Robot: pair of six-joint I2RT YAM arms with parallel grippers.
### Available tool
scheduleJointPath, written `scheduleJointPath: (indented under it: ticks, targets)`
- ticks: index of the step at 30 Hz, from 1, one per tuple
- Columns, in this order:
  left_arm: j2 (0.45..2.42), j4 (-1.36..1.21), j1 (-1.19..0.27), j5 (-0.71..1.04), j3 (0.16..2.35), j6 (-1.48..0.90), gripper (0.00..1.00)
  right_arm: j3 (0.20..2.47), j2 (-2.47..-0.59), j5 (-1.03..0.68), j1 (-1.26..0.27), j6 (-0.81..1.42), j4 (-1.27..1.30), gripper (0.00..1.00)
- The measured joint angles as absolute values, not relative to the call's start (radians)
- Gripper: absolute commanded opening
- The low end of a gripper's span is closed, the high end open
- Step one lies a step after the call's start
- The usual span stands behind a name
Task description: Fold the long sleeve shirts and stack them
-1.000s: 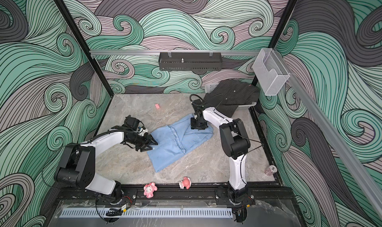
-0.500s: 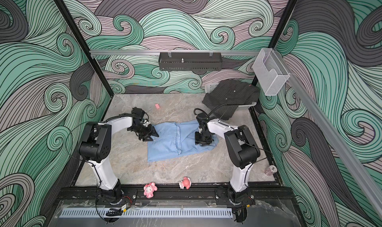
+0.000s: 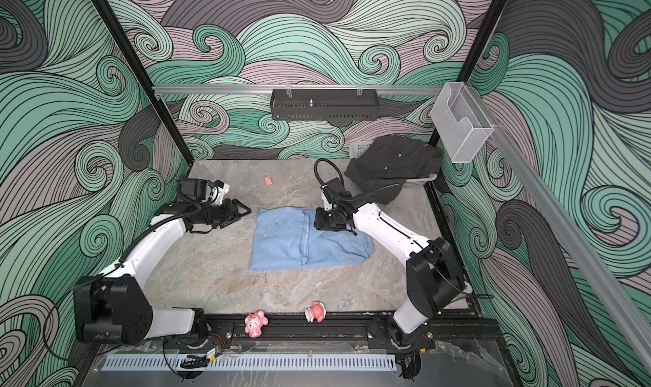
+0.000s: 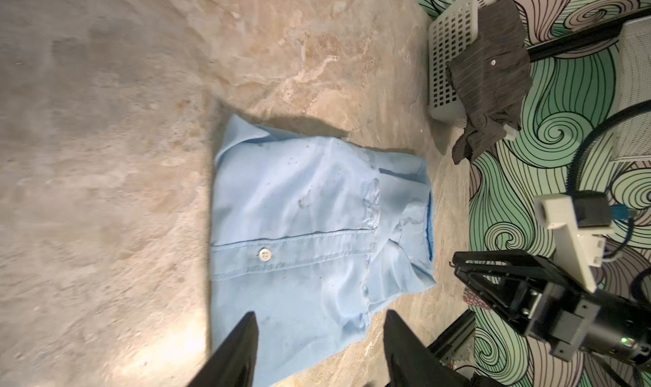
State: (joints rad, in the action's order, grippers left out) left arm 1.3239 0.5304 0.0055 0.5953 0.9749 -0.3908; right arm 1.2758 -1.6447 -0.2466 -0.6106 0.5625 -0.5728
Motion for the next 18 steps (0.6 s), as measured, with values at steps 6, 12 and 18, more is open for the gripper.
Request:
scheduleJointPath:
  ticks: [6,12,18]
  targets:
    - [1.424,0.519,0.064,0.661,0.915,-0.374,0.58,1.336,-1.876,-0.404,-0.650,0.719,-0.348,0.27]
    - [1.563,0.520,0.084,0.735,0.918,-0.363,0.60,1.274,-1.993,-0.437,-0.646,0.790,-0.287,0.28]
    - [1.651,0.528,0.084,0.770,0.918,-0.329,0.64,1.264,-2.006,-0.434,-0.639,0.786,-0.286,0.28]
